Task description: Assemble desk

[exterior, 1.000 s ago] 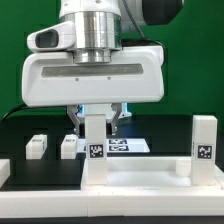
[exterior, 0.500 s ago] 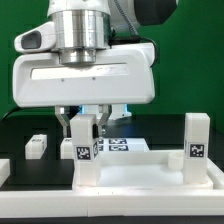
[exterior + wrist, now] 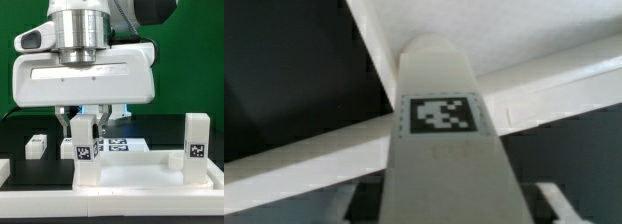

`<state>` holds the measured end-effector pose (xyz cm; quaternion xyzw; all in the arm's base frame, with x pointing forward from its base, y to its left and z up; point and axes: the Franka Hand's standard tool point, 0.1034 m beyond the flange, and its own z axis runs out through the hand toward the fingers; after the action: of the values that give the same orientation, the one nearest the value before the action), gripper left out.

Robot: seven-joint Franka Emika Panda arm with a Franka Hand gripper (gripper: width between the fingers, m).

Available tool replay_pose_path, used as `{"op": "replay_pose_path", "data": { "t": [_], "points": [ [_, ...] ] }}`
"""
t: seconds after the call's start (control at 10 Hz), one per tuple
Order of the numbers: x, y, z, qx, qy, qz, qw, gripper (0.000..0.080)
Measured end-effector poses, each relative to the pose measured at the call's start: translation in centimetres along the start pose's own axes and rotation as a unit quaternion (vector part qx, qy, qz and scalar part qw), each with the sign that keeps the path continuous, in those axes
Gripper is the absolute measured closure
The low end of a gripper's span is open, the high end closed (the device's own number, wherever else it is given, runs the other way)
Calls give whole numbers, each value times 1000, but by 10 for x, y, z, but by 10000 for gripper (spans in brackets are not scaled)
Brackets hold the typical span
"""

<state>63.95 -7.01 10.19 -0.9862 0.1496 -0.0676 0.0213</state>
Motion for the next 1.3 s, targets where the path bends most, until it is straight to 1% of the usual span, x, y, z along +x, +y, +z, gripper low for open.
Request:
{"op": "replay_pose_path", "data": {
  "t": [0.3, 0.4, 0.6, 0.7, 0.8, 0.9, 1.1, 1.2, 1.3],
  "points": [
    [0, 0, 0, 0, 0, 0, 1000, 511],
    [4, 3, -1, -1, 3, 25, 1000, 511],
    [3, 2, -1, -2, 3, 31, 1000, 511],
    [1, -8, -1, -4, 0, 69, 998, 511],
    [-2, -11, -1, -8, -5, 135, 991, 510],
    [-3, -9, 0, -9, -8, 228, 974, 509],
    [-6, -9, 1, -14, -12, 323, 946, 509],
    [-7, -9, 1, -13, -8, 393, 919, 509],
    [-9, -9, 1, -6, -5, 461, 887, 508]
  ]
}}
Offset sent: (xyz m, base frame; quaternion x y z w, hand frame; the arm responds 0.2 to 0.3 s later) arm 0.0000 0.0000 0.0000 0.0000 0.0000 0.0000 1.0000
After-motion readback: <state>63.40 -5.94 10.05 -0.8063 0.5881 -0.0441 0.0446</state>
